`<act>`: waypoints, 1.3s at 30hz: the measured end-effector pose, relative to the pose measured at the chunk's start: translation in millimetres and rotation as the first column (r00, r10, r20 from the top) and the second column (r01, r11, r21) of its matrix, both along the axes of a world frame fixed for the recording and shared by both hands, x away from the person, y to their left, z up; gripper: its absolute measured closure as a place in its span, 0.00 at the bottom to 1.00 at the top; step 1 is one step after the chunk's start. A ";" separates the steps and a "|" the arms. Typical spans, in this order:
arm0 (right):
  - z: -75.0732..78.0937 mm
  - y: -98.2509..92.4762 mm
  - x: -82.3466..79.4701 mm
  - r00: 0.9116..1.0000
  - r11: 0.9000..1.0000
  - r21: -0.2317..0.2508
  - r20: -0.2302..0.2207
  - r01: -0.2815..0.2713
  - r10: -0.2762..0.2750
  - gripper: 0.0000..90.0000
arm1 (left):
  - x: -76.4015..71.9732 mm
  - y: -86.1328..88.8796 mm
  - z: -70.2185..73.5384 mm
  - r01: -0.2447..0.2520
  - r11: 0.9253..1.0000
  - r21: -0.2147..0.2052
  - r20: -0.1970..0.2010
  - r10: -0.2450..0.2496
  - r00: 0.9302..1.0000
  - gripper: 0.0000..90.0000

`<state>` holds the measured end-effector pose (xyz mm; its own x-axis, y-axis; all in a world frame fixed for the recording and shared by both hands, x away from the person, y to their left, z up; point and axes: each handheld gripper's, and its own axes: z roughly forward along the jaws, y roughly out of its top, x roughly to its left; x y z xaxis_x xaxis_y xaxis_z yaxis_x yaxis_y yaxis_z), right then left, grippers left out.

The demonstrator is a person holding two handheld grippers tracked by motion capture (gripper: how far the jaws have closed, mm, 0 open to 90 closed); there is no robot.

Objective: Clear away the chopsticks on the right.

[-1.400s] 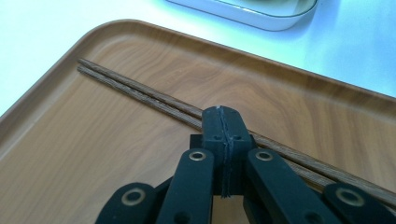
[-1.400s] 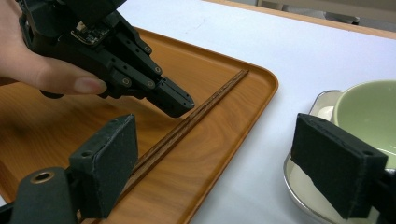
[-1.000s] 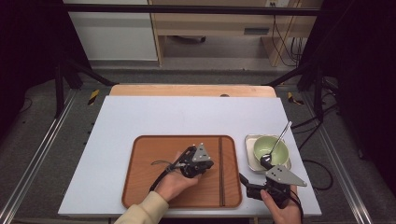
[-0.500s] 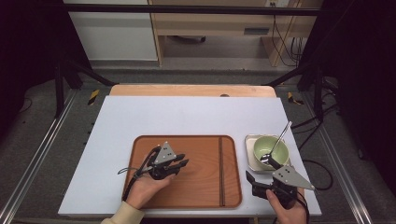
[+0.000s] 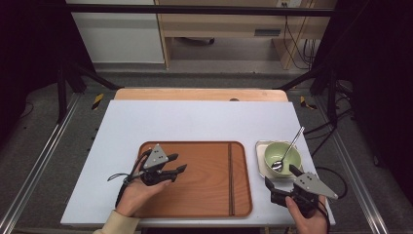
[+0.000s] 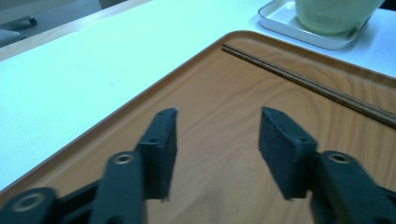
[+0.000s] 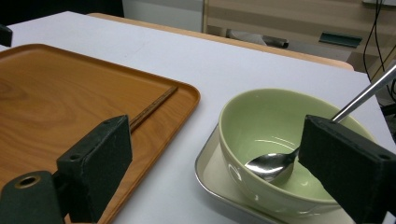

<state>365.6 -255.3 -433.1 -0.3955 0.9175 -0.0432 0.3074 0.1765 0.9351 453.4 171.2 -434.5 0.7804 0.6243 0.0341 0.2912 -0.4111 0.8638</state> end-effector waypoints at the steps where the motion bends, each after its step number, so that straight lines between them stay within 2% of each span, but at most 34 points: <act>1: 0.0 0.0 0.0 1.000 1.000 0.000 0.000 0.000 0.000 0.11 | 0.0 0.0 0.0 0.000 1.000 0.000 0.000 0.000 1.000 0.47; 3: -0.2 -1.6 0.4 1.000 1.000 -0.001 0.002 0.004 -0.004 0.10 | 1.5 7.3 1.9 -0.009 1.000 -0.003 0.001 0.009 1.000 0.45; 5: 0.0 -4.4 0.5 1.000 1.000 0.008 -0.002 0.013 -0.013 0.10 | 3.7 20.0 3.4 -0.025 1.000 -0.018 0.000 0.025 1.000 0.38; 6: 0.2 -5.6 0.5 1.000 1.000 0.010 -0.003 0.018 -0.018 0.09 | 3.7 20.0 3.4 -0.025 1.000 -0.018 0.000 0.025 1.000 0.35; 9: 0.4 -8.4 0.5 1.000 1.000 0.014 -0.001 0.025 -0.025 0.09 | 4.5 34.5 4.0 -0.051 0.998 -0.019 0.003 0.052 0.999 0.32; 11: 0.9 -12.5 0.5 1.000 0.999 0.021 -0.001 0.028 -0.028 0.08 | 4.3 42.8 4.7 -0.068 0.997 -0.038 0.004 0.069 0.998 0.26; 12: 0.9 -12.5 0.5 1.000 0.999 0.021 -0.001 0.028 -0.028 0.08 | 4.1 48.0 5.2 -0.073 0.996 -0.048 0.007 0.074 0.997 0.26; 13: 0.9 -14.4 0.4 0.999 0.999 0.028 -0.008 0.039 -0.039 0.08 | 3.1 58.8 5.7 -0.095 0.993 -0.065 0.017 0.096 0.995 0.22; 14: 0.9 -14.4 0.4 0.999 0.999 0.028 -0.008 0.039 -0.039 0.08 | 3.1 58.8 5.7 -0.095 0.993 -0.065 0.017 0.096 0.995 0.20; 15: 1.2 -17.1 0.0 0.999 0.998 0.036 -0.011 0.044 -0.044 0.08 | 2.0 69.7 5.3 -0.126 0.989 -0.078 0.030 0.129 0.991 0.19; 16: 1.2 -17.1 0.0 0.999 0.998 0.036 -0.011 0.044 -0.044 0.08 | 2.0 69.7 5.3 -0.126 0.989 -0.078 0.030 0.129 0.991 0.17; 18: 1.3 -20.3 0.2 0.999 0.998 0.041 -0.011 0.050 -0.049 0.08 | 0.9 80.1 4.6 -0.151 0.984 -0.093 0.042 0.155 0.987 0.15; 20: 1.9 -24.5 0.6 0.998 0.997 0.045 -0.020 0.060 -0.059 0.08 | -0.7 96.0 4.4 -0.187 0.975 -0.119 0.060 0.195 0.979 0.13; 21: 1.9 -24.5 0.6 0.998 0.997 0.045 -0.020 0.060 -0.059 0.08 | -0.7 96.0 4.4 -0.187 0.975 -0.119 0.060 0.195 0.979 0.13; 22: 1.9 -28.2 2.2 0.997 0.996 0.053 -0.033 0.069 -0.067 0.08 | -2.2 106.1 3.8 -0.219 0.967 -0.133 0.081 0.231 0.970 0.12; 23: 2.1 -29.5 2.8 0.997 0.996 0.053 -0.040 0.074 -0.072 0.08 | -3.2 111.1 3.4 -0.232 0.962 -0.141 0.087 0.246 0.965 0.12; 24: 2.1 -29.5 2.8 0.997 0.996 0.053 -0.040 0.074 -0.072 0.08 | -3.2 111.1 3.4 -0.232 0.962 -0.141 0.087 0.246 0.965 0.12; 25: 2.8 -31.3 3.6 0.996 0.995 0.056 -0.052 0.079 -0.076 0.08 | -3.8 116.1 3.0 -0.241 0.957 -0.159 0.095 0.258 0.961 0.12; 27: 4.3 -35.6 6.9 0.995 0.995 0.054 -0.064 0.083 -0.080 0.08 | -5.8 126.2 2.9 -0.268 0.946 -0.180 0.116 0.291 0.950 0.12; 28: 7.4 -40.4 10.6 0.993 0.994 0.064 -0.084 0.087 -0.082 0.08 | -7.7 133.0 3.1 -0.292 0.937 -0.192 0.141 0.321 0.937 0.12; 30: 11.2 -44.5 15.5 0.991 0.995 0.060 -0.107 0.083 -0.076 0.08 | -9.3 139.2 1.7 -0.312 0.925 -0.217 0.146 0.347 0.926 0.12; 31: 11.2 -44.5 15.5 0.991 0.995 0.060 -0.107 0.083 -0.076 0.08 | -9.3 139.2 1.7 -0.312 0.925 -0.217 0.146 0.347 0.926 0.12; 32: 14.1 -46.7 18.4 0.990 0.995 0.050 -0.122 0.081 -0.074 0.08 | -10.5 142.3 0.3 -0.322 0.921 -0.220 0.151 0.359 0.921 0.12; 33: 20.0 -53.2 27.8 0.986 0.997 0.031 -0.153 0.076 -0.070 0.08 | -11.5 144.4 -0.9 -0.326 0.921 -0.215 0.152 0.361 0.920 0.12; 35: 21.9 -55.9 31.3 0.984 0.997 0.036 -0.167 0.070 -0.063 0.08 | -12.7 147.6 -2.8 -0.336 0.916 -0.218 0.157 0.373 0.915 0.12; 36: 25.5 -63.1 41.6 0.976 0.997 0.041 -0.210 0.067 -0.057 0.08 | -14.2 151.4 -3.4 -0.343 0.912 -0.225 0.162 0.382 0.910 0.12; 37: 26.7 -66.1 47.0 0.973 0.997 0.041 -0.227 0.061 -0.050 0.08 | -14.8 152.5 -3.4 -0.346 0.909 -0.231 0.164 0.387 0.907 0.12; 39: 27.5 -68.9 52.4 0.970 0.998 0.040 -0.240 0.055 -0.044 0.08 | -15.5 153.8 -3.1 -0.346 0.909 -0.231 0.172 0.388 0.905 0.12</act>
